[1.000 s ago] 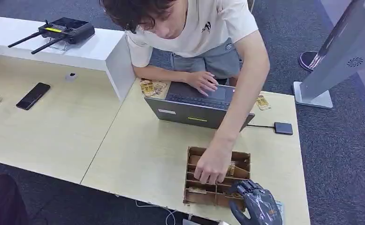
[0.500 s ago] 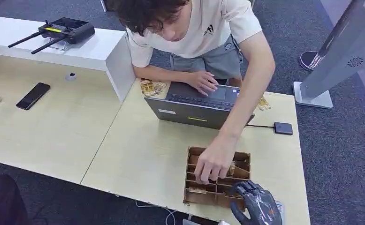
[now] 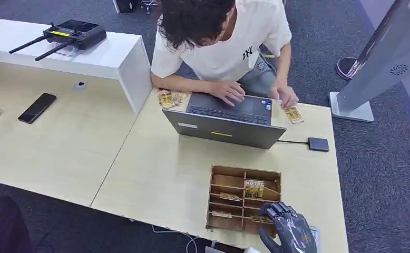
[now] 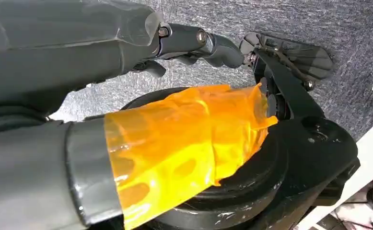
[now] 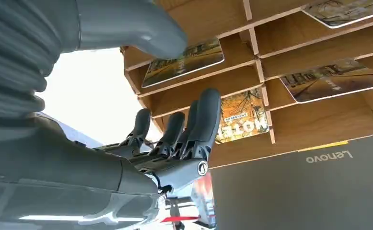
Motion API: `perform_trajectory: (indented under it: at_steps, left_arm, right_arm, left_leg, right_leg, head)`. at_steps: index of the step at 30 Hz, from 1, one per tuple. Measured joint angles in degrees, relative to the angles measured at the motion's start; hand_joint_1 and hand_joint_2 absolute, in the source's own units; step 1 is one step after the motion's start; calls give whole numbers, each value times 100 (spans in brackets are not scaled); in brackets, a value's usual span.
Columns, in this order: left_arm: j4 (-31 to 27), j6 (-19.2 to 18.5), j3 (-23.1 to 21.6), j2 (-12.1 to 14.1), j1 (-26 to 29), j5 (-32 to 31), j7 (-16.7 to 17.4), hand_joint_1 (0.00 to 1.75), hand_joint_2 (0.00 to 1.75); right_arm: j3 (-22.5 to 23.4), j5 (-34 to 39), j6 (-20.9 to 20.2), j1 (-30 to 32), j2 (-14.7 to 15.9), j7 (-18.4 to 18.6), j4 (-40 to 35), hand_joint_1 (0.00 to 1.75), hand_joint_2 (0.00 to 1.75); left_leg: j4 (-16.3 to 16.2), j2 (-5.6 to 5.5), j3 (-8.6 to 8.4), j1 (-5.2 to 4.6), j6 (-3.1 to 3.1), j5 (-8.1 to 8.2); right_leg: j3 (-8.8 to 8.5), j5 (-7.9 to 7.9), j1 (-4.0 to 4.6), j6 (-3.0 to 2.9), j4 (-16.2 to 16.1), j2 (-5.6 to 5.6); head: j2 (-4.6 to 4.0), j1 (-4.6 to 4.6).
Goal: Pass the card to the sensor for recognition and then transmit it.
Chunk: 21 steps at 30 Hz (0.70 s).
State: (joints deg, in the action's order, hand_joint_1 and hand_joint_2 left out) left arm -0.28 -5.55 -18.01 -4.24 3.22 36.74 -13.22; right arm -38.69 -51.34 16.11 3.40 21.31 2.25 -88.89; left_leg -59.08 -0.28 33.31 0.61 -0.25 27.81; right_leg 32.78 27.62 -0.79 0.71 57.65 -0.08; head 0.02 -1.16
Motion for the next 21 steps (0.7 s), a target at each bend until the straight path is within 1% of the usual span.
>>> perform_trajectory:
  at_steps: [2,3,4,6,7,9,10,11,13,14,15,16,17,20,21]
  left_arm:
    - [0,0,0,0,0,0,0,0,0]
    - [0,0,0,0,0,-4,0,0,0]
    - [0,0,0,0,0,-4,0,0,0]
    - [0,0,0,0,0,-7,0,0,0]
    - [0,0,0,0,0,-7,0,0,0]
    - [0,0,0,2,0,-15,0,0,0]
    - [0,-2,0,2,-1,-15,0,0,0]
    - [0,-2,0,2,0,-15,-7,0,0]
    - [0,-2,0,4,0,-15,-11,0,0]
    - [0,-2,0,4,0,-15,-11,0,0]
    - [0,-4,0,4,0,-15,-13,0,0]
    - [0,-2,0,4,0,-15,-13,0,0]
    - [0,-2,0,4,0,-15,-13,0,0]
    - [0,0,0,4,0,-13,-13,0,0]
    - [0,0,0,4,0,-13,-13,0,0]
  right_arm:
    - [0,0,0,-4,-24,0,26,87,175]
    - [0,0,0,-4,-33,0,33,84,175]
    - [2,0,2,-7,-41,0,46,87,175]
    - [2,0,4,-13,-50,2,66,105,175]
    - [2,0,9,-15,-63,0,72,105,175]
    - [2,-11,13,-28,-81,2,98,129,175]
    - [2,-15,17,-32,-89,2,109,131,175]
    - [2,-15,17,-37,-94,2,116,140,175]
    - [2,-18,31,-41,-103,4,129,147,175]
    - [2,-18,37,-42,-107,15,138,155,175]
    - [2,-18,50,-43,-111,17,140,152,175]
    - [2,-18,63,-47,-116,17,142,152,175]
    - [4,-18,68,-54,-120,17,144,155,175]
    - [7,-18,70,-70,-122,17,149,154,175]
    - [7,-17,70,-72,-125,17,149,155,175]
  left_leg:
    - [0,0,0,0,0,0]
    - [0,0,0,0,0,0]
    - [0,0,0,0,0,0]
    - [0,0,0,0,0,0]
    - [0,0,0,0,0,0]
    - [0,0,0,0,0,0]
    - [0,0,0,0,0,0]
    - [0,0,0,0,0,0]
    - [0,0,0,0,0,0]
    - [0,0,0,0,0,0]
    - [0,0,0,0,0,0]
    - [0,0,0,0,0,0]
    - [0,0,0,0,0,0]
    - [0,0,0,0,0,0]
    - [0,0,0,0,0,0]
  right_leg:
    - [0,0,0,0,0,0]
    - [0,0,0,0,0,0]
    - [0,0,0,0,0,0]
    - [0,0,0,0,0,0]
    - [0,0,0,0,0,0]
    - [0,0,0,0,0,0]
    - [0,0,0,0,0,0]
    - [0,0,0,0,0,0]
    - [0,0,0,0,0,0]
    - [0,0,0,0,0,0]
    - [0,0,0,0,0,0]
    - [0,0,0,0,0,0]
    - [0,0,0,0,0,0]
    - [0,0,0,0,0,0]
    - [0,0,0,0,0,0]
  head:
    - [0,2]
    - [0,0]
    - [0,0]
    - [0,0]
    - [0,2]
    - [0,0]
    - [0,0]
    - [0,2]
    - [0,0]
    - [0,2]
    - [0,0]
    - [0,2]
    - [0,2]
    - [0,0]
    - [0,0]
